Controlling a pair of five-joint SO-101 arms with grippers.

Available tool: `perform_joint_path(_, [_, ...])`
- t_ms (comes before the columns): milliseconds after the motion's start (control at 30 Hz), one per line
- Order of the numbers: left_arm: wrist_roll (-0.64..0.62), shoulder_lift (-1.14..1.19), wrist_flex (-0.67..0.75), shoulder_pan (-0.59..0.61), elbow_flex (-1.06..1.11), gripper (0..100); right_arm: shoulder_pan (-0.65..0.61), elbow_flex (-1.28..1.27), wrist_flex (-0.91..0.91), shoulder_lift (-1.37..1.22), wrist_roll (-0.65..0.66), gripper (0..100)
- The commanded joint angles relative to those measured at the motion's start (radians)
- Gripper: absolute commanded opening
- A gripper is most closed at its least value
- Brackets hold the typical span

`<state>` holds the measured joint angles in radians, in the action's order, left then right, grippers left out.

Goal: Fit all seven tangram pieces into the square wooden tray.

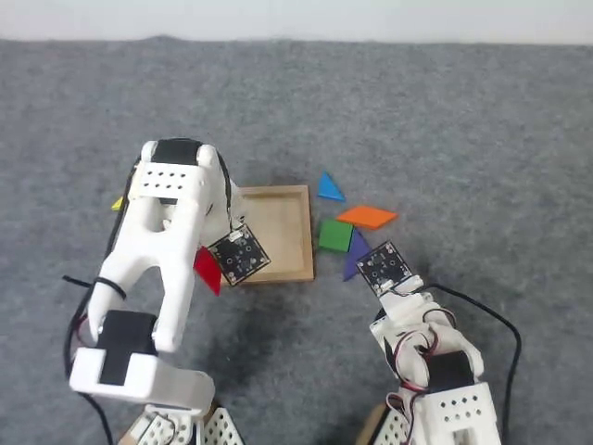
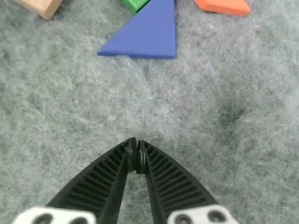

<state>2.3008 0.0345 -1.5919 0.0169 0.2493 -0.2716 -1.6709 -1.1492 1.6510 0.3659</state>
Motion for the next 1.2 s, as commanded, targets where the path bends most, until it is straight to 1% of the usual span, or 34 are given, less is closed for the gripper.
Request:
perform_joint_path(0, [0.021,-0.061,0.023,0.000,-0.013,18,0.010,-0.003,-0.002,-0.007,-0.005,0.6])
perform_joint_path(67, [-0.015,-0.083,0.025,0.000,0.001,18,0.010,-0.003,-0.002,-0.007,-0.005,0.6])
perform_joint_path(233, [-0.210,-0.103,0.120,-0.003,0.042,18,0.010,-0.003,-0.002,-0.007,-0.005,0.6])
perform_joint_path(300, [-0.221,-0.095,0.181,-0.009,0.073,18,0.010,-0.003,-0.002,-0.007,-0.005,0.6])
perform_joint_path(400, [-0.107,-0.044,0.252,-0.023,0.082,18,0.010,-0.003,-0.002,-0.007,-0.005,0.6])
perform_joint_path(500, [-0.014,0.031,0.199,-0.043,0.021,18,0.010,-0.003,-0.002,-0.007,-0.005,0.6])
perform_joint_path(567, [0.061,0.091,0.118,-0.054,-0.051,18,0.010,-0.003,-0.002,-0.007,-0.005,0.6])
perform_joint_path(667, [0.187,0.180,-0.060,-0.061,-0.205,18,0.010,-0.003,-0.002,-0.007,-0.005,0.6])
perform_joint_path(767, [0.296,0.250,-0.144,-0.040,-0.351,18,0.010,-0.003,-0.002,-0.007,-0.005,0.6])
perform_joint_path(933, [0.322,0.350,-0.146,-0.017,-0.486,18,0.010,-0.003,-0.002,-0.007,-0.005,0.6])
perform_joint_path(1100, [0.327,0.402,-0.146,-0.031,-0.503,18,0.010,-0.003,-0.002,-0.007,-0.005,0.6])
perform_joint_path(1167, [0.376,0.414,-0.146,-0.037,-0.499,18,0.010,-0.003,-0.002,-0.007,-0.005,0.6])
